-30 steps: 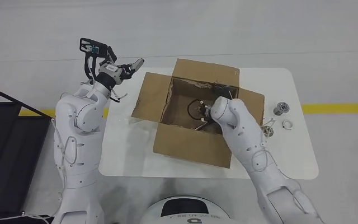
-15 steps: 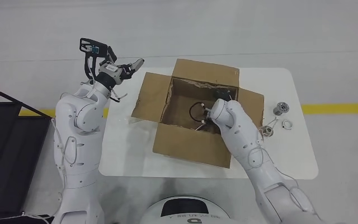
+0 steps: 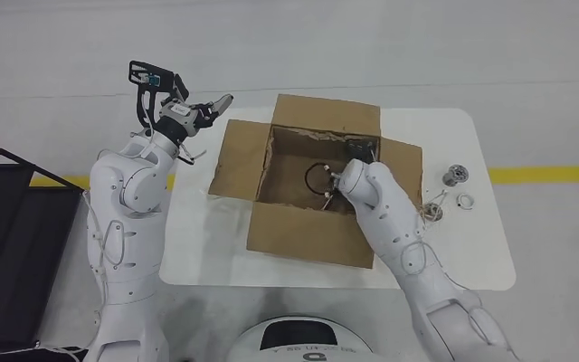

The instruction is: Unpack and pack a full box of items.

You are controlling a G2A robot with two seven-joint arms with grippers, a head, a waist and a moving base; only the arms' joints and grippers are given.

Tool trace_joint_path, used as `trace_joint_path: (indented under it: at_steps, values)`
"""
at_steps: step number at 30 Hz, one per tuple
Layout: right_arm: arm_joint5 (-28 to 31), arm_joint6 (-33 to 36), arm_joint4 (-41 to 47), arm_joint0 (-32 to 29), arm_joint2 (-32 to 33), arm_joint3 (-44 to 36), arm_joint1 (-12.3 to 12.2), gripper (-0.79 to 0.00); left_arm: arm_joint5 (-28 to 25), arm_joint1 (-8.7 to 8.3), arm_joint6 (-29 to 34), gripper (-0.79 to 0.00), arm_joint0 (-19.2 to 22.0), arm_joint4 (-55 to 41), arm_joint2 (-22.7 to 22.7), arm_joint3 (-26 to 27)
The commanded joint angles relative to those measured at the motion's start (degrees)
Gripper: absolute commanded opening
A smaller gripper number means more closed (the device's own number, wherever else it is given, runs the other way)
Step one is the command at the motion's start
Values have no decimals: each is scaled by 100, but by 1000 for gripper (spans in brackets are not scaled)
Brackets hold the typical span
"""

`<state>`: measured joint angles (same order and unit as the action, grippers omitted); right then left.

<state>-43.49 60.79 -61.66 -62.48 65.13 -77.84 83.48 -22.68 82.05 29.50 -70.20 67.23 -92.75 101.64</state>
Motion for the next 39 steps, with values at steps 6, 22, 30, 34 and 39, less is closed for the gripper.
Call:
trace_joint_path:
  at_steps: [6,22,30,34,39]
  values:
    - [19,9,-499,-753,193,-1504,-110,-785,0,0,0,0,1,-5,-4,0]
    - [288,289,-590,27,-107,-76,63,-419,0,0,0,0,1,-5,-4,0]
    - [262,264,-607,508,-425,851,286,-434,0,0,0,0,1,-5,-4,0]
    - [228,229,-596,723,-522,1270,397,-446,0,0,0,0,1,-5,-4,0]
    - [172,173,-556,933,-592,1769,526,-529,0,0,0,0,1,-5,-4,0]
